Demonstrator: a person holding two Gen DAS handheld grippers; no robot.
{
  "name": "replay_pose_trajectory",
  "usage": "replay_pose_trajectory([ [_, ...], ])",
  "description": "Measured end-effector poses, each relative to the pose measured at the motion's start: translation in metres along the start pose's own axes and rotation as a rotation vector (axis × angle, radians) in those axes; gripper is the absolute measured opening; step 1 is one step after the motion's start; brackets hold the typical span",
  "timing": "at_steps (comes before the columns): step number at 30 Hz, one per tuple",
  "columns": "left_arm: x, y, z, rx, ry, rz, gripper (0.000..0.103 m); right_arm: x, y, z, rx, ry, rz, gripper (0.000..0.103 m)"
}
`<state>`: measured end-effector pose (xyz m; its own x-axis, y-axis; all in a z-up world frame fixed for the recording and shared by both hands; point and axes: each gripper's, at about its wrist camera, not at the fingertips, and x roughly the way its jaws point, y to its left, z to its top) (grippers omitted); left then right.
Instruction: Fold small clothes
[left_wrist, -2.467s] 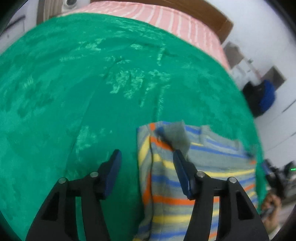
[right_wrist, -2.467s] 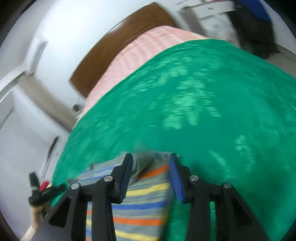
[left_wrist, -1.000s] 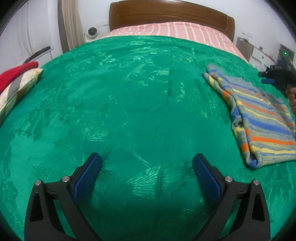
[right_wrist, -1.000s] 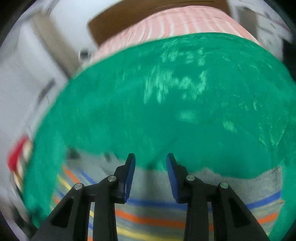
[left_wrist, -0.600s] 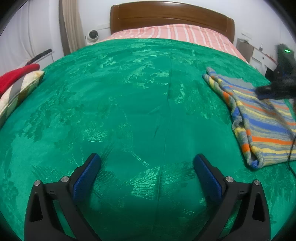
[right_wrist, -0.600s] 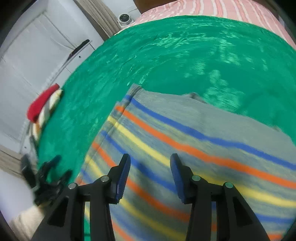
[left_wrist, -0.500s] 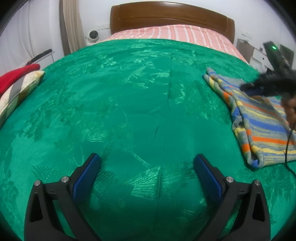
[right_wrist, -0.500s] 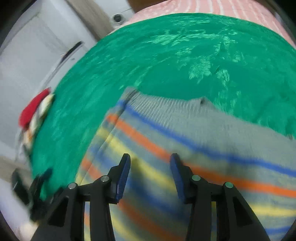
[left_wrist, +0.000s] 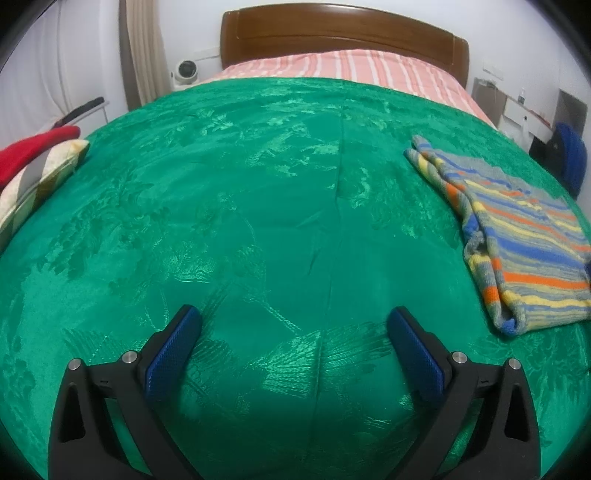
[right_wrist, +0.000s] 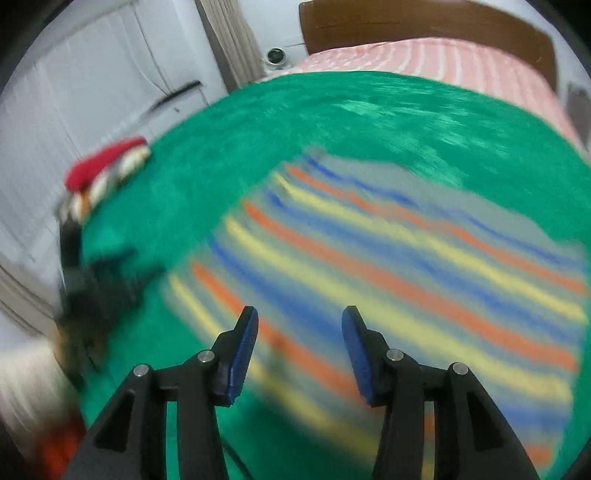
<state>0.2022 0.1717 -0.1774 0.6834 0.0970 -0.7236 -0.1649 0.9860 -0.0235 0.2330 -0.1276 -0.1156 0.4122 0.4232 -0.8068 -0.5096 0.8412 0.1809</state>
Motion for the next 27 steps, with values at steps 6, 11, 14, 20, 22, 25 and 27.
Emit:
replay_pose_trajectory([
  [6, 0.001, -0.003, 0.001, 0.011, 0.009, 0.020, 0.102, -0.064, -0.062, -0.123, 0.160, -0.015, -0.223, 0.049],
  [11, -0.004, -0.005, 0.004, 0.009, 0.043, 0.065, 0.101, -0.139, -0.102, -0.200, 0.382, -0.086, -0.314, 0.049],
  [14, -0.033, -0.023, 0.006, 0.038, 0.021, 0.050, 0.096, -0.179, -0.110, -0.227, 0.466, -0.174, -0.339, 0.051],
  [20, -0.094, -0.184, 0.004, 0.369, -0.049, -0.249, 0.096, -0.213, -0.111, -0.266, 0.561, -0.371, -0.370, 0.060],
  [22, -0.105, -0.258, -0.009, 0.535, -0.047, -0.366, 0.096, -0.207, -0.116, -0.269, 0.606, -0.377, -0.342, 0.060],
  [25, -0.105, -0.358, -0.038, 0.766, -0.038, -0.461, 0.095, -0.207, -0.121, -0.271, 0.628, -0.389, -0.304, 0.060],
  [27, -0.092, -0.404, -0.050, 0.855, -0.027, -0.447, 0.094, -0.211, -0.119, -0.273, 0.611, -0.399, -0.294, 0.060],
])
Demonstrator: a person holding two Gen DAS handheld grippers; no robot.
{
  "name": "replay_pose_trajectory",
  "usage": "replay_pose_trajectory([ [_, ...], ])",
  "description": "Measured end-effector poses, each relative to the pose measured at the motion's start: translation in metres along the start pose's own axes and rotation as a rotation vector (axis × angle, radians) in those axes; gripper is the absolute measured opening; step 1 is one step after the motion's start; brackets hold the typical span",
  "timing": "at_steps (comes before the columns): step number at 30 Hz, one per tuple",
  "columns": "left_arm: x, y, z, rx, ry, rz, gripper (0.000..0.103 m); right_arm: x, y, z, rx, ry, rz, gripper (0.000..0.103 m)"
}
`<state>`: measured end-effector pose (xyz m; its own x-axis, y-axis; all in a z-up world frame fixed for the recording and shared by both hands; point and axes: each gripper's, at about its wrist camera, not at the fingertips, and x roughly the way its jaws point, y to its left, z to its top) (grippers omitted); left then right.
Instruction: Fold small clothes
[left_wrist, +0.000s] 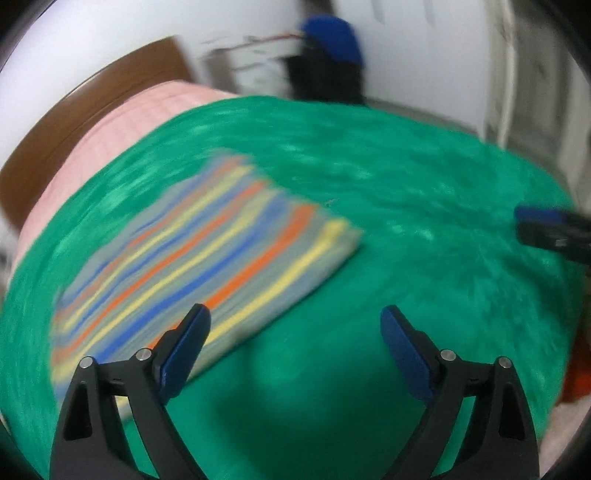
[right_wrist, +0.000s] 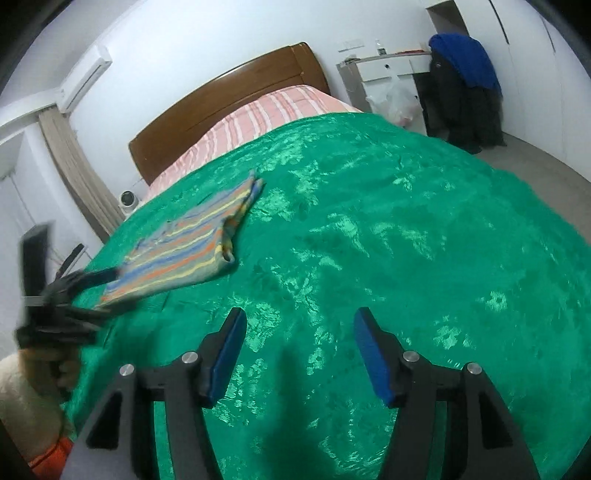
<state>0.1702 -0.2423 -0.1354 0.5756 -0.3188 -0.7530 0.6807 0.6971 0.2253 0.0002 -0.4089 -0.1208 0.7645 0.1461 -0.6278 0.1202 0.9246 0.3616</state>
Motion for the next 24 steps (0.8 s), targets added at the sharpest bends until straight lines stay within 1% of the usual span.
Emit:
replay_pose_trajectory([
  [1, 0.021, -0.012, 0.011, 0.026, 0.030, 0.019, 0.094, -0.001, -0.001, 0.002, -0.006, -0.002, 0.006, 0.060],
  [2, 0.032, -0.019, 0.016, 0.031, 0.048, 0.037, 0.094, -0.002, -0.003, 0.005, -0.007, -0.001, 0.014, 0.060],
  [3, 0.048, -0.020, 0.025, 0.005, 0.056, 0.063, 0.092, -0.004, -0.006, 0.010, -0.007, 0.003, 0.025, 0.060],
  [4, 0.052, -0.016, 0.028, -0.036, 0.047, 0.049, 0.076, -0.006, -0.009, 0.012, -0.009, 0.005, 0.031, 0.060],
  [5, 0.055, -0.009, 0.030, -0.088, 0.045, 0.020, 0.058, -0.006, -0.012, 0.018, -0.016, 0.008, 0.037, 0.060],
  [6, 0.058, -0.001, 0.033, -0.158, 0.048, -0.006, 0.019, -0.004, -0.014, 0.028, -0.027, 0.013, 0.048, 0.060],
  [7, 0.059, -0.001, 0.034, -0.185, 0.042, -0.006, 0.013, 0.001, -0.014, 0.036, -0.036, 0.023, 0.057, 0.060],
  [8, 0.058, 0.000, 0.032, -0.195, 0.030, -0.027, 0.009, 0.012, -0.014, 0.050, -0.052, 0.048, 0.077, 0.060],
  [10, 0.053, 0.000, 0.028, -0.191, 0.014, -0.051, 0.007, 0.039, -0.011, 0.076, -0.068, 0.104, 0.141, 0.061],
  [13, 0.045, 0.002, 0.021, -0.185, -0.005, -0.085, 0.007, 0.118, 0.001, 0.124, -0.054, 0.250, 0.290, 0.061],
  [15, 0.046, 0.010, 0.021, -0.208, -0.004, -0.114, 0.007, 0.166, 0.013, 0.144, -0.054, 0.317, 0.328, 0.061],
  [16, 0.047, 0.014, 0.021, -0.223, -0.005, -0.128, 0.007, 0.198, 0.019, 0.155, -0.037, 0.359, 0.355, 0.061],
  [18, 0.049, 0.017, 0.022, -0.241, -0.011, -0.145, 0.007, 0.251, 0.027, 0.169, 0.039, 0.426, 0.390, 0.061],
  [19, 0.047, 0.020, 0.022, -0.255, -0.019, -0.156, 0.007, 0.268, 0.029, 0.172, 0.074, 0.431, 0.399, 0.061],
  [20, 0.044, 0.025, 0.021, -0.278, -0.028, -0.171, 0.006, 0.285, 0.032, 0.174, 0.117, 0.432, 0.417, 0.054],
  [21, 0.039, 0.032, 0.019, -0.305, -0.040, -0.182, 0.006, 0.295, 0.035, 0.175, 0.137, 0.438, 0.423, 0.020],
  [22, 0.030, 0.041, 0.015, -0.340, -0.062, -0.188, 0.006, 0.303, 0.043, 0.177, 0.135, 0.440, 0.390, 0.010],
  [23, 0.023, 0.049, 0.012, -0.366, -0.076, -0.193, 0.006, 0.303, 0.050, 0.180, 0.120, 0.426, 0.364, 0.010],
  [24, 0.008, 0.068, 0.004, -0.428, -0.107, -0.205, 0.006, 0.298, 0.061, 0.185, 0.096, 0.404, 0.366, 0.010],
])
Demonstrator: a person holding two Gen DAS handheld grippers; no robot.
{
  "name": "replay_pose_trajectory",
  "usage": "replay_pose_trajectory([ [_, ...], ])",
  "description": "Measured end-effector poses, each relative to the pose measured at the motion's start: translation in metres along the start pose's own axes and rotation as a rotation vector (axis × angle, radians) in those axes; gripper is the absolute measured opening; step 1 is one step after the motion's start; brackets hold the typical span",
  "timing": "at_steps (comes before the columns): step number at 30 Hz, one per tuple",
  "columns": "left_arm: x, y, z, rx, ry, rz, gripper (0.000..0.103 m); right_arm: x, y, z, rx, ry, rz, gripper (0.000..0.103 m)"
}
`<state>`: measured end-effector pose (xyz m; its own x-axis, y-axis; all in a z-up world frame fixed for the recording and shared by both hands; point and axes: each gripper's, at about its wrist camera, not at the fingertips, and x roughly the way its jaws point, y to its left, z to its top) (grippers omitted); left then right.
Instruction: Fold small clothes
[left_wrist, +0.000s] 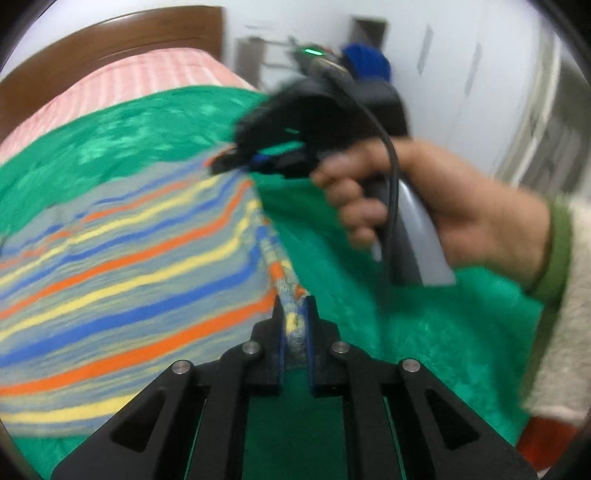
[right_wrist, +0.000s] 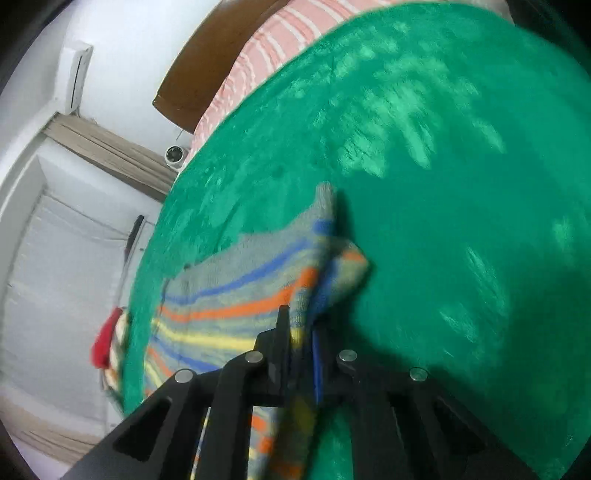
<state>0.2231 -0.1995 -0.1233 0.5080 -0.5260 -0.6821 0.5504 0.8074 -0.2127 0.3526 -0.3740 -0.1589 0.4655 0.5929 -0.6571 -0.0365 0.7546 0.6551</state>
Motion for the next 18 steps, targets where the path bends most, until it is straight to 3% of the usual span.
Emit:
replay_pose_trajectory([
  [3, -0.047, 0.047, -0.003, -0.147, -0.073, -0.029, 0.006, -0.010, 0.056, 0.003, -0.133, -0.016, -0.001, 0.010],
  [7, -0.097, 0.110, -0.023, -0.309, -0.142, 0.012, 0.006, 0.007, 0.130, 0.007, -0.237, 0.013, 0.028, 0.010],
  [12, -0.129, 0.177, -0.055, -0.468, -0.163, 0.097, 0.006, 0.089, 0.213, 0.000, -0.310, 0.097, 0.041, 0.010],
  [18, -0.138, 0.219, -0.086, -0.552, -0.115, 0.181, 0.009, 0.176, 0.262, -0.023, -0.339, 0.182, 0.022, 0.010],
])
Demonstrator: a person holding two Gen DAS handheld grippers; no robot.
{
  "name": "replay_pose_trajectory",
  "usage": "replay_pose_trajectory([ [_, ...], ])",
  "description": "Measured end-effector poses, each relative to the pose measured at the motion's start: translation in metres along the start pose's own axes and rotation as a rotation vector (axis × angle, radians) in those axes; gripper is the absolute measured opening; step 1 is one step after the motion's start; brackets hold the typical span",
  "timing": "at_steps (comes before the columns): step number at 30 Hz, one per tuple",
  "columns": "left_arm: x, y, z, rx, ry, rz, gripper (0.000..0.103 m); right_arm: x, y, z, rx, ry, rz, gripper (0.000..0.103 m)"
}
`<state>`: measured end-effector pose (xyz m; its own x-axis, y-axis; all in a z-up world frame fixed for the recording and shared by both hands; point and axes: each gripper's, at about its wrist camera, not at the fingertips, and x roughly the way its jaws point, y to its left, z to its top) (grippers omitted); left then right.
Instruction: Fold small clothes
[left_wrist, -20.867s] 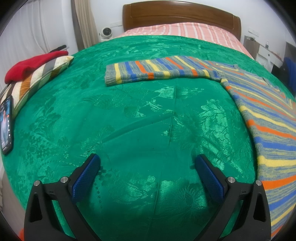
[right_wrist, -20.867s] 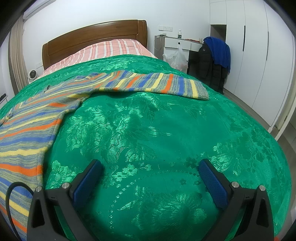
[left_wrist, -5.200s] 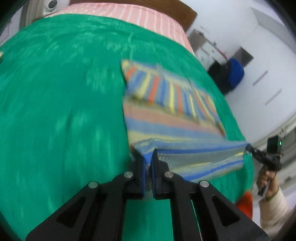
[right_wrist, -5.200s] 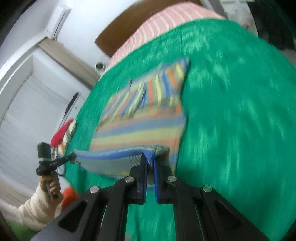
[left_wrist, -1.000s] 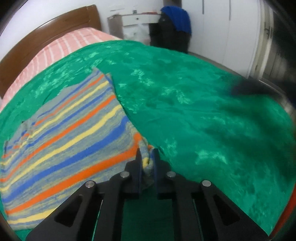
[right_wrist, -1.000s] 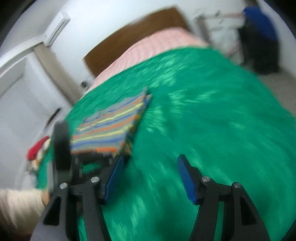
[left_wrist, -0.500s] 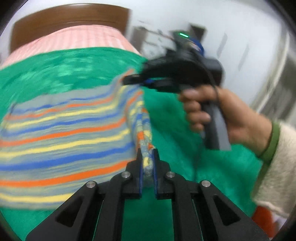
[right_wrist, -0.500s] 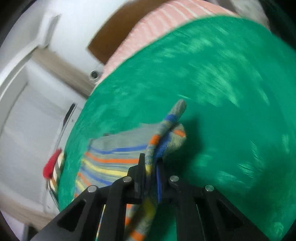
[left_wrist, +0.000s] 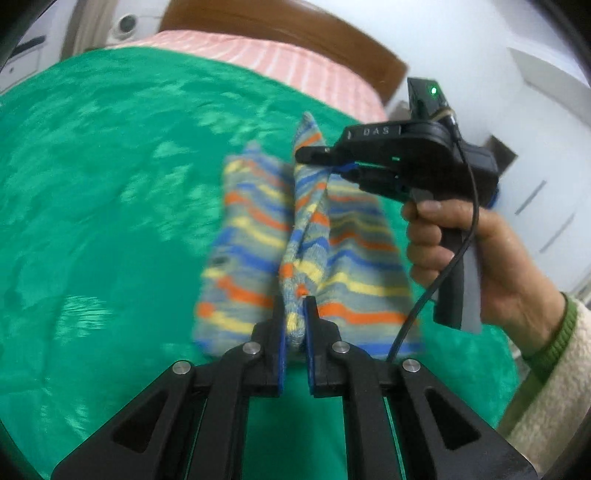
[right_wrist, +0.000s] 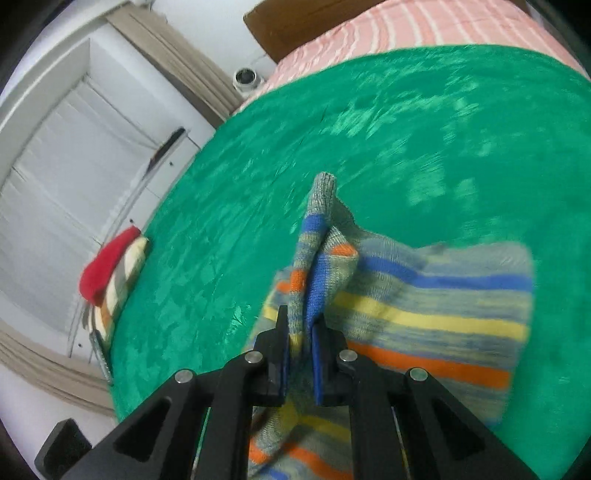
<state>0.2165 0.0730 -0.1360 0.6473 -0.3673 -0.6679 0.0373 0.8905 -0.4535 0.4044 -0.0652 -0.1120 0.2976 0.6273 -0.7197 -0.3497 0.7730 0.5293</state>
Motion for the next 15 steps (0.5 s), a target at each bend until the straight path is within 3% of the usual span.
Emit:
replay_pose_trajectory([
  [2, 0.003, 0.016, -0.001, -0.019, 0.021, 0.047, 0.017, 0.023, 0.009, 0.000, 0.014, 0.010, 0.002, 0.018],
  [5, -0.008, 0.028, -0.002, -0.047, 0.012, 0.075, 0.046, 0.035, 0.005, -0.005, 0.124, 0.001, 0.095, 0.042],
  [6, -0.016, 0.030, -0.002, -0.055, -0.013, 0.073, 0.054, 0.030, 0.004, -0.007, 0.143, -0.022, 0.119, 0.043],
  [8, -0.027, 0.028, -0.003, -0.044, -0.038, 0.055, 0.055, 0.009, 0.006, -0.013, 0.103, -0.072, 0.117, 0.043],
  [11, -0.026, 0.018, -0.001, 0.005, -0.021, 0.040, 0.055, -0.037, 0.010, -0.028, -0.013, -0.108, 0.029, 0.043],
  [14, -0.012, -0.003, 0.000, 0.087, -0.005, 0.079, 0.055, -0.075, 0.015, -0.058, -0.172, -0.094, -0.051, 0.043],
  [15, -0.002, -0.005, 0.002, 0.099, 0.002, 0.115, 0.048, -0.084, 0.017, -0.070, -0.219, -0.081, -0.067, 0.043],
])
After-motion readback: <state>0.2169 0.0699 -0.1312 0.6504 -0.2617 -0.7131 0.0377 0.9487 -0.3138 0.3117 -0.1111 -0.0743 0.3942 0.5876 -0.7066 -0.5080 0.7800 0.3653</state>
